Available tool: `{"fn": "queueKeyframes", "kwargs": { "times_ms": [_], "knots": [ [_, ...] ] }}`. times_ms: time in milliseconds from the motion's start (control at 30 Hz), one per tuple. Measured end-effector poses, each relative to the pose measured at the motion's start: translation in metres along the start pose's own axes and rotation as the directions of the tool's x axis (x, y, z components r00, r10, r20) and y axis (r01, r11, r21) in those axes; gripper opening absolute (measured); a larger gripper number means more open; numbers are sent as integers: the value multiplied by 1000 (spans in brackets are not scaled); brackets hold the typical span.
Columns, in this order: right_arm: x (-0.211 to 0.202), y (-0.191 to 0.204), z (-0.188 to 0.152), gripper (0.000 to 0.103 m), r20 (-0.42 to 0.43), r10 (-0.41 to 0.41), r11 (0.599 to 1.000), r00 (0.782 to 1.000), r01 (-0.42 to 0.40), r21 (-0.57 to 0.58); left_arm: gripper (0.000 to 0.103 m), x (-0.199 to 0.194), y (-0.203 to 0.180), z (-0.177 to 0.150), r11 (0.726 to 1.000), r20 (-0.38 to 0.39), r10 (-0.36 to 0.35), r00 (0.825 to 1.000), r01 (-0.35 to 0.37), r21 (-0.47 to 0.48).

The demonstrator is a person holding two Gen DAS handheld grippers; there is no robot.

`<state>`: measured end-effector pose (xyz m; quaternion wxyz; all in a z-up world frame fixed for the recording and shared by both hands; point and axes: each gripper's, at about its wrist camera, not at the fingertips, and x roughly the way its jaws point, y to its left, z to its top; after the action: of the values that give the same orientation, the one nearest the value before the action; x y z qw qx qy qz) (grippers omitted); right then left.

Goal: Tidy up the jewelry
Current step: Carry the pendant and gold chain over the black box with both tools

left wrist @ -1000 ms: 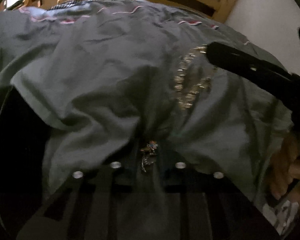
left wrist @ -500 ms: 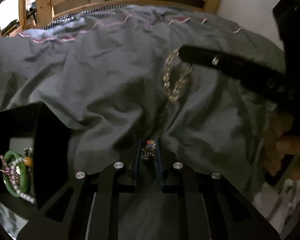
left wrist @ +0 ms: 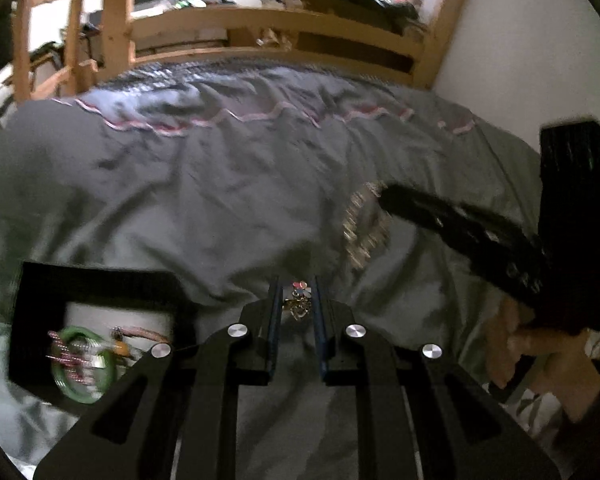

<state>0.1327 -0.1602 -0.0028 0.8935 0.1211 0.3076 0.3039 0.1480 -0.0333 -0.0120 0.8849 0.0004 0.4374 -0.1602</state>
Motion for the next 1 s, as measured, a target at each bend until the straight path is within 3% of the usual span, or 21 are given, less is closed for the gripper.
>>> {"fn": "queueKeyframes", "kwargs": {
  "times_ms": [433, 700, 867, 1000],
  "knots": [
    [4, 75, 2, 9, 10, 134, 984, 991, -132, -115, 14, -42, 75, 20, 981, 39, 152, 988, -145, -132],
    [32, 112, -6, 9, -25, 207, 973, 978, -209, -101, 14, -60, 142, 19, 935, 15, 233, 972, -219, -280],
    [54, 126, -19, 9, -35, 217, 974, 975, -219, -53, 14, -59, 179, 11, 891, -30, 237, 971, -229, -392],
    [72, 133, -25, 9, -50, 197, 980, 979, -199, -30, 14, -56, 191, 5, 872, -54, 229, 972, -230, -432]
  ]
}}
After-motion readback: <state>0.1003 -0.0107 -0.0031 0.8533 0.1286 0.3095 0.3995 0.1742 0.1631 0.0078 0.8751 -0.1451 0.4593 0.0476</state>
